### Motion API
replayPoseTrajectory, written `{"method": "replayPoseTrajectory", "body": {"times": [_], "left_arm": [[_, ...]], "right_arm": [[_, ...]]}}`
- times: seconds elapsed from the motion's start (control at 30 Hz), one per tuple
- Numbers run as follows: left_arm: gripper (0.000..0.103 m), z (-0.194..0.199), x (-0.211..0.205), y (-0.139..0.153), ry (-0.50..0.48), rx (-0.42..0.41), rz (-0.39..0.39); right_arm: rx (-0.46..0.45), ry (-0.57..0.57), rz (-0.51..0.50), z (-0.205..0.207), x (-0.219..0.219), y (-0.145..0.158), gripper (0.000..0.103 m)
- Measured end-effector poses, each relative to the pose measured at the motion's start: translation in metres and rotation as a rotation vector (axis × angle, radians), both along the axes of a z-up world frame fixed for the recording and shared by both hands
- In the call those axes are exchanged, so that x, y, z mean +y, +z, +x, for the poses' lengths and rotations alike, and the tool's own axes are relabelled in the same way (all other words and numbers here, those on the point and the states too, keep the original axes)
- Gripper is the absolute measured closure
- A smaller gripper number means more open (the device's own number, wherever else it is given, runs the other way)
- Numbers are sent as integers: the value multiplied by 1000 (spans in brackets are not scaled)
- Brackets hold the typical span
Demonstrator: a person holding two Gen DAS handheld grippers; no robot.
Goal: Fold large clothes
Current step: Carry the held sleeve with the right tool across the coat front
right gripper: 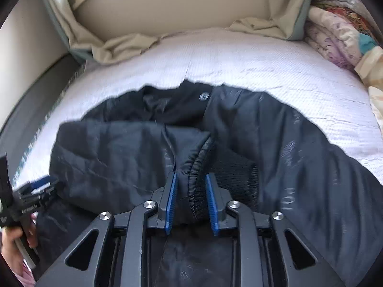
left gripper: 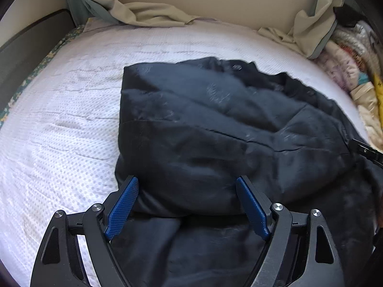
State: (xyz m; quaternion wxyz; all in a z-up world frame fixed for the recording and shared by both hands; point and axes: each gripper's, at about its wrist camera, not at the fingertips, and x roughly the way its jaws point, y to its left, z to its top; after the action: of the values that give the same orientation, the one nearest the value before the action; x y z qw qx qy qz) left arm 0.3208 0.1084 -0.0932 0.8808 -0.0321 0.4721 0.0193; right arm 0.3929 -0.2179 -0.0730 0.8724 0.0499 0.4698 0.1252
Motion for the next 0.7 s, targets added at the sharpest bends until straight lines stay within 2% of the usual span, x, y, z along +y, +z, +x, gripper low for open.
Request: {"method": "replayPoseTrajectory", "body": {"times": [0.3, 0.5, 0.7], "left_arm": [[11, 4, 5, -17, 14, 22, 14], [7, 4, 10, -26, 32, 28, 0], [6, 4, 10, -29, 37, 24, 6]], "right_arm": [[72, 1, -50, 10, 8, -46, 84], [72, 14, -51, 15, 7, -56, 84], [35, 21, -83, 11, 12, -62, 84]]}}
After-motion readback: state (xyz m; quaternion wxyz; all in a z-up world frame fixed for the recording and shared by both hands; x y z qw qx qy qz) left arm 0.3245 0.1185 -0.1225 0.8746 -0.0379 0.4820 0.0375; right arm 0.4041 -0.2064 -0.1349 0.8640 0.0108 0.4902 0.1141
